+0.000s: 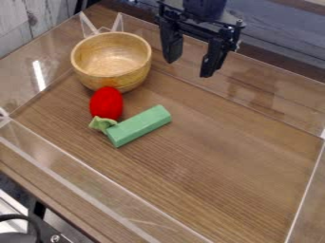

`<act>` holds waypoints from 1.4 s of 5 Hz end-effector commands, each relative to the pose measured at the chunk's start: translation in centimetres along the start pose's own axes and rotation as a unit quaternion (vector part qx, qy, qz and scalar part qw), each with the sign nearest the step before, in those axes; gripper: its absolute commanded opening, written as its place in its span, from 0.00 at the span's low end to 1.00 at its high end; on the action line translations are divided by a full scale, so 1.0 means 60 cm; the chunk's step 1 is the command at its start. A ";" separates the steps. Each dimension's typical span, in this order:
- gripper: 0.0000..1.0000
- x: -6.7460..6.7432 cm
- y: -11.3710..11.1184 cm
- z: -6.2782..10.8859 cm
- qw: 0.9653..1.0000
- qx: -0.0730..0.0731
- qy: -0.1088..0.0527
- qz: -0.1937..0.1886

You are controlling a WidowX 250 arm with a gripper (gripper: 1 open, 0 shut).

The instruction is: Move the red object to the right side of the table

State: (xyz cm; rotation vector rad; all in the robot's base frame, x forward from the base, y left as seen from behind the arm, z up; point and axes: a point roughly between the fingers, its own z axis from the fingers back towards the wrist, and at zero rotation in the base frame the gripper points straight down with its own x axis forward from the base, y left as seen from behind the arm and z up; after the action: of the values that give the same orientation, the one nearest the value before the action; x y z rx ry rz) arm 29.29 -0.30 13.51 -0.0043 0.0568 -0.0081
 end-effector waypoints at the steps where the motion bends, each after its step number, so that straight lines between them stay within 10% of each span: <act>1: 1.00 -0.010 0.014 -0.008 1.000 0.003 0.009 -0.026; 3: 1.00 -0.063 0.085 -0.008 0.985 0.007 0.005 -0.170; 5: 1.00 -0.103 0.177 -0.014 0.979 0.004 -0.003 -0.202; 7: 1.00 -0.112 0.215 -0.057 0.964 0.004 -0.004 -0.265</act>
State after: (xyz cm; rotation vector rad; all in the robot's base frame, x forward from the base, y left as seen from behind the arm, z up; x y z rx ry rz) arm 22.22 12.40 9.70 -0.0371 0.0698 -0.5426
